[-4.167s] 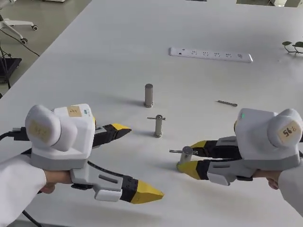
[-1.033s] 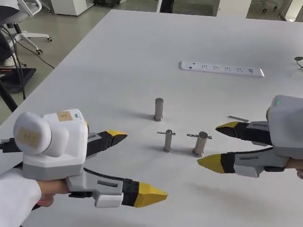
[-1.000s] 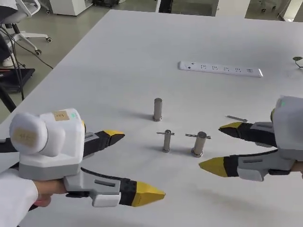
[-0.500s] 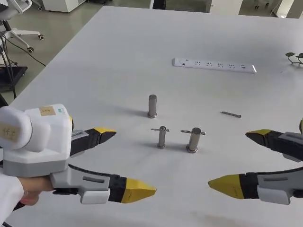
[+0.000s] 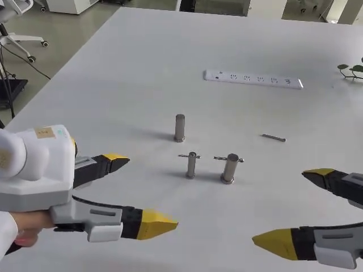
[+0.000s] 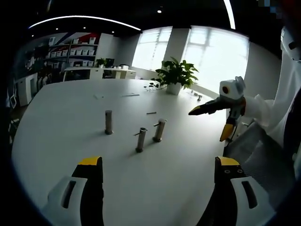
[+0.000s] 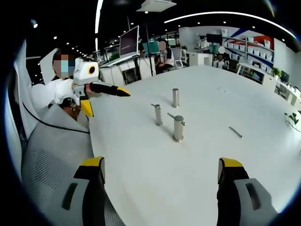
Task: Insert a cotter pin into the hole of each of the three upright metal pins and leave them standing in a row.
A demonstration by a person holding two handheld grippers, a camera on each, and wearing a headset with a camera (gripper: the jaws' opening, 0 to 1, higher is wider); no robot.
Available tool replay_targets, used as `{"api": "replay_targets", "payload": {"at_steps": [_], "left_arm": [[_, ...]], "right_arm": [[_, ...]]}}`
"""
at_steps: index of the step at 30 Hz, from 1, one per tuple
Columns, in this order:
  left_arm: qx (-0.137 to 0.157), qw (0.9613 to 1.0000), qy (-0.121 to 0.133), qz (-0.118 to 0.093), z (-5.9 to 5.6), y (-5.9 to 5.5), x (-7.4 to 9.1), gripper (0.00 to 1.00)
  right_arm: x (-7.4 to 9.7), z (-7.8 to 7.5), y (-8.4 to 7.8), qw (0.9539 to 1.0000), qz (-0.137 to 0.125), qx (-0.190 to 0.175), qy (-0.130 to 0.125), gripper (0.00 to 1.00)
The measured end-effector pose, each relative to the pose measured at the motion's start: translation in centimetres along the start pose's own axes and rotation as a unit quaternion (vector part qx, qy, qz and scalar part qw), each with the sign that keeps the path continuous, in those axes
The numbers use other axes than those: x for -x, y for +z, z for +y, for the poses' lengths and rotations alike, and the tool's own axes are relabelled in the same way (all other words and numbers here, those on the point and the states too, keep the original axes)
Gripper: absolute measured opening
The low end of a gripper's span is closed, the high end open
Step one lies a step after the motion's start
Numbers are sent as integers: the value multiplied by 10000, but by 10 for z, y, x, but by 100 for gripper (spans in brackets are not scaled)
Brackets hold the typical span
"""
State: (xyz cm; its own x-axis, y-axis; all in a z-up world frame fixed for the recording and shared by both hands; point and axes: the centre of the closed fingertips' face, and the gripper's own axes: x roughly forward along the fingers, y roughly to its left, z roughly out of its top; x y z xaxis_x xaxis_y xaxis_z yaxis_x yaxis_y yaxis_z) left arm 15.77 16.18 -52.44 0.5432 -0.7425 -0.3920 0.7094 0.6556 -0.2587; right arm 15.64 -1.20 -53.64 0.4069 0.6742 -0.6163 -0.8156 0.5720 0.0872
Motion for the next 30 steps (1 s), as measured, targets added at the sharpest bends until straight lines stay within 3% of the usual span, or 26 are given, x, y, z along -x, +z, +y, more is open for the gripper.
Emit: {"api": "replay_targets", "payload": {"at_steps": [5, 13, 14, 18, 21, 25, 30], "left_arm": [[-42, 9999, 105, -81, 12, 11, -1, 98], [-109, 9984, 381, -415, 41, 45, -13, 94], [-534, 9953, 718, -381, 56, 53, -15, 90], [-457, 9953, 707, -476, 61, 68, -29, 87], [-550, 9930, 856, -595, 70, 79, -41, 87], [-577, 9926, 845, -660, 75, 86, -56, 86], [-566, 9932, 881, -510, 89, 89, -79, 76]], "right_arm": [[2, 0, -2, 10000, 13, -27, -13, 98], [5, -2, -4, 9998, -40, -107, -175, 98], [6, -3, -3, 9997, -75, -115, -192, 98], [8, -4, -1, 9995, -148, -190, -216, 95], [8, -5, -1, 9994, -146, -201, -241, 95], [8, -5, 1, 9991, -226, -255, -266, 94], [9, -5, 1, 9989, -237, -270, -286, 95]]}}
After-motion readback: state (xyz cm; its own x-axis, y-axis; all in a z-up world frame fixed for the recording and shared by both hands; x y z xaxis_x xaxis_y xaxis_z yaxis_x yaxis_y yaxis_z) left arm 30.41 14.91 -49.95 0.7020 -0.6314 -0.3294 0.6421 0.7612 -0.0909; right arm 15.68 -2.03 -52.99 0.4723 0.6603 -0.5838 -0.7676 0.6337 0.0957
